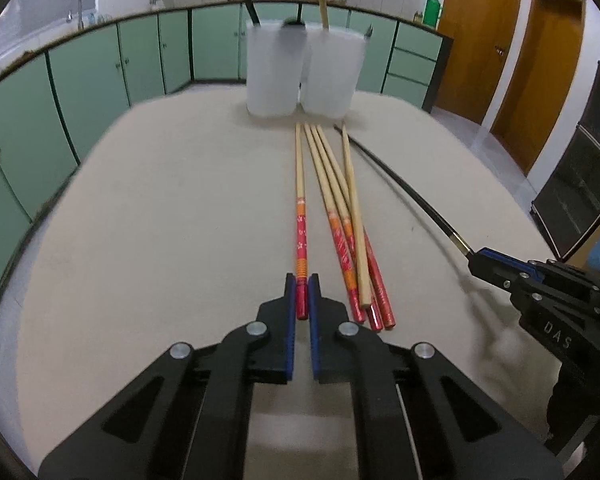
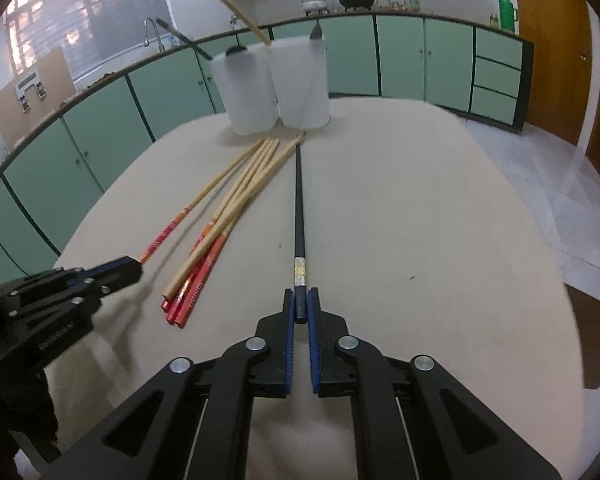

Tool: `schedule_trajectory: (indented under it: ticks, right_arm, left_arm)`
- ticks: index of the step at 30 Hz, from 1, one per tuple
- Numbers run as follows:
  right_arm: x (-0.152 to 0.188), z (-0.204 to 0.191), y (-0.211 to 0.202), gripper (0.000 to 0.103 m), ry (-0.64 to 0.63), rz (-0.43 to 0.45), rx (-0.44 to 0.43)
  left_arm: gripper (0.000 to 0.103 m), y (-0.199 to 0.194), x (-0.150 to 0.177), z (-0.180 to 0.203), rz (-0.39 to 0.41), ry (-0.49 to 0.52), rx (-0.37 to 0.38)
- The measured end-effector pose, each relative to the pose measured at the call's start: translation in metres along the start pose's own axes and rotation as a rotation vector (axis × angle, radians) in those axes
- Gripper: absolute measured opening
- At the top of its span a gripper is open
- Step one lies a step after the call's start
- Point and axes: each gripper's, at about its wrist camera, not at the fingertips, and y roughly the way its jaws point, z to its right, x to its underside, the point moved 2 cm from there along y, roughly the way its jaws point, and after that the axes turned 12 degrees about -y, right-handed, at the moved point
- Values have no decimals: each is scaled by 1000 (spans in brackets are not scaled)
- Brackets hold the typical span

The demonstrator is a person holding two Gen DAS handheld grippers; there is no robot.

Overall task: Organize utensils
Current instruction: 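Grasp a red-patterned chopstick with the left gripper while the right gripper holds the black one, then lift the black and red-patterned chopsticks off the mat with both grippers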

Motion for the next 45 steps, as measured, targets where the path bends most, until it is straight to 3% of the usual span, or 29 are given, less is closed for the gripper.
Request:
schedule_trajectory:
  ticks: [8,13,18,23,30,31,33,35,45]
  right_arm:
    - [-28,3,-40,6,-56,79,53]
    - [-50,10,-60,6,-71,129,60]
    - [-51,8,-57,6,-86,111,75]
    - [-21,5,-32,6,-52,26,75]
    - [6,3,-9,6,-24,-33,65]
    - [7,3,-8,6,-22,-36,63]
    - [9,3,-7,6,-16,-36,57]
    - [9,4,-7,6,-12,-33,52]
    - [9,7,-8,6,-3,-25,47]
  left_arm:
    - [5,-52,-29,-4,124,-5,18]
    - [5,-74,-44,0,155,35,19]
    - [5,-54,-36,-10,91,4,29]
    - [5,-18,-12,-26,18,-29,20]
    - [7,2,1,-40,-49,-47,24]
    - [8,3,3,-42,-55,-48,19]
    - [20,4,7,-43,-64,-41,11]
    - [26,2,11,-43,-61,-29,3]
    - [26,-2,20,-39,-55,-15,-9]
